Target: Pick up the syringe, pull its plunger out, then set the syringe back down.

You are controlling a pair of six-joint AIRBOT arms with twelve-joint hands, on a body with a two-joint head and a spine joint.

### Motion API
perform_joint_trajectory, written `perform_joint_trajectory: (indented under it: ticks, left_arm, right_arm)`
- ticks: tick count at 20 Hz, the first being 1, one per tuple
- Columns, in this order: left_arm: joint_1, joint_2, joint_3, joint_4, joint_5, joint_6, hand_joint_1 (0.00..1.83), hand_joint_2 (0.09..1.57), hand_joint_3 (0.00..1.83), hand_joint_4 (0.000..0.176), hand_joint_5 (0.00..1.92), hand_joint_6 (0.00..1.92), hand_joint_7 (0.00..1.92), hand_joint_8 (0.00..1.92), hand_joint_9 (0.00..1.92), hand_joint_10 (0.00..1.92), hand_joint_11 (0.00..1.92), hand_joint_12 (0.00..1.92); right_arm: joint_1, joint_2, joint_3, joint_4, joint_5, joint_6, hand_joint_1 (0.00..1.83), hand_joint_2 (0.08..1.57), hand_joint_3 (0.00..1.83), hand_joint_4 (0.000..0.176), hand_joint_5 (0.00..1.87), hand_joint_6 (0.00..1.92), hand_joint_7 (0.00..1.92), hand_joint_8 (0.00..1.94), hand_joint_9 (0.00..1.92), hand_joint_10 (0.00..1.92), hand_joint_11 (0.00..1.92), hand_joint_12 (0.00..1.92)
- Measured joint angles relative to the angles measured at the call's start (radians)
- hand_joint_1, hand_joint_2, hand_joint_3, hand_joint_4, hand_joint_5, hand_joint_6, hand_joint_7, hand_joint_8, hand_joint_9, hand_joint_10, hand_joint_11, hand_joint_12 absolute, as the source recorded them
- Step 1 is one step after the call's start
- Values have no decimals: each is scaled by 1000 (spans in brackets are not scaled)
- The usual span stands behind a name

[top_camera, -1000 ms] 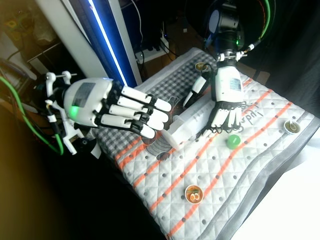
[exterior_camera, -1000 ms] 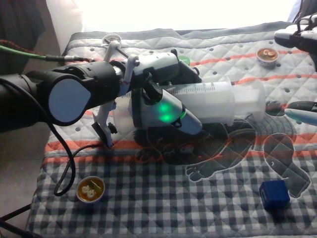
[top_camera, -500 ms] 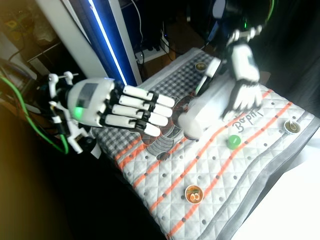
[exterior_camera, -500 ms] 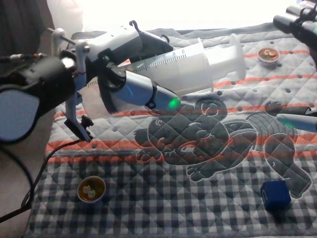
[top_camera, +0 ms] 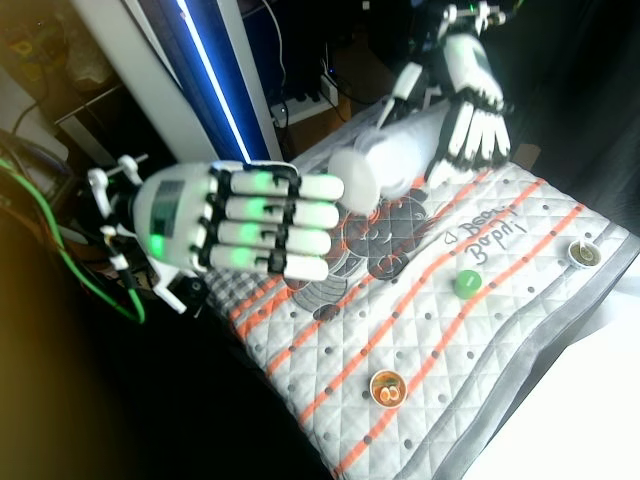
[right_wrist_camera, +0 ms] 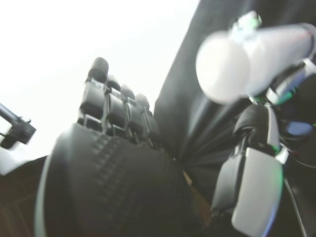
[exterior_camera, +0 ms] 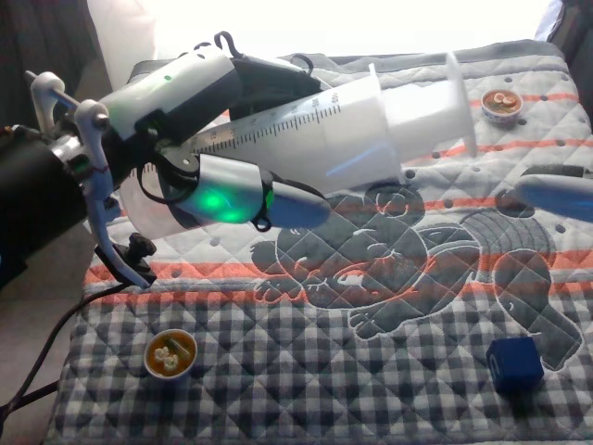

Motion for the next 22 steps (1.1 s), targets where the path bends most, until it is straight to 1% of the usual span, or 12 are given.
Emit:
perform_joint_trajectory:
  ticks: [1,3,4,5,6,8,10,13,16,19,20,22]
  left_arm:
    - [0,5,-11,14,6,0,1189,1242,0,0,878,1249,595,1475,452,1481,480,1921]
    - [2,14,-33,39,21,-3,1190,1241,0,0,882,1247,592,1465,471,1526,511,1921]
    - [2,17,-38,43,23,-4,1186,1244,1,0,873,1274,593,1464,350,1476,171,1921]
    - [4,22,-43,51,24,-3,1180,1251,2,0,862,1296,577,1480,277,1444,33,1921]
    - [6,25,-45,51,27,-3,1183,1246,0,0,874,1270,591,1479,263,1422,6,1903]
    - [7,28,-48,53,34,-3,1190,1233,0,0,897,1215,615,1475,322,1363,0,1885]
    - [7,28,-54,61,40,-3,1189,1234,0,0,892,1241,615,1457,321,1386,23,1920]
    - [7,28,-58,68,40,-3,1189,1223,0,0,899,1227,652,1414,334,1378,33,1921]
    - [7,28,-58,69,40,-3,1199,1218,0,0,923,1166,640,1439,396,1378,143,1921]
    - [7,14,-46,64,37,-3,1197,1220,0,0,927,1159,627,1438,395,1282,72,1875]
    - [7,14,-44,66,34,-3,1197,1220,0,0,921,1187,632,1398,384,1202,14,1827]
    - [7,8,-39,64,28,-3,1209,1201,0,0,940,1164,689,1321,396,1191,0,1852]
  right_arm:
    - [4,-3,-6,-17,3,2,790,859,0,0,73,15,15,3,2,0,0,473]
    - [26,-15,-13,-69,0,2,783,883,2,0,71,5,32,4,29,9,0,641]
    - [36,-19,-18,-91,5,2,795,876,0,0,60,6,51,7,79,24,0,845]
    - [51,-24,-20,-131,5,3,777,871,0,0,59,6,65,11,101,30,0,890]
    - [57,-24,-24,-147,5,2,816,841,0,0,85,11,104,16,136,35,0,939]
    - [68,-27,-28,-171,4,3,876,851,0,0,101,6,92,7,100,8,0,844]
    - [71,-29,-28,-173,6,2,850,879,10,0,106,4,86,3,105,7,0,869]
    - [86,-35,-27,-166,2,2,911,871,3,0,103,1,76,0,97,1,0,834]
    - [96,-40,-27,-185,8,3,913,871,2,0,103,3,75,1,93,4,0,815]
    - [100,-46,-28,-195,5,3,912,873,1,0,108,4,75,1,100,6,0,849]
    - [105,-46,-28,-199,3,2,912,872,1,0,102,1,77,2,97,4,0,858]
    - [106,-48,-28,-196,7,2,912,873,1,0,109,2,75,1,101,5,0,855]
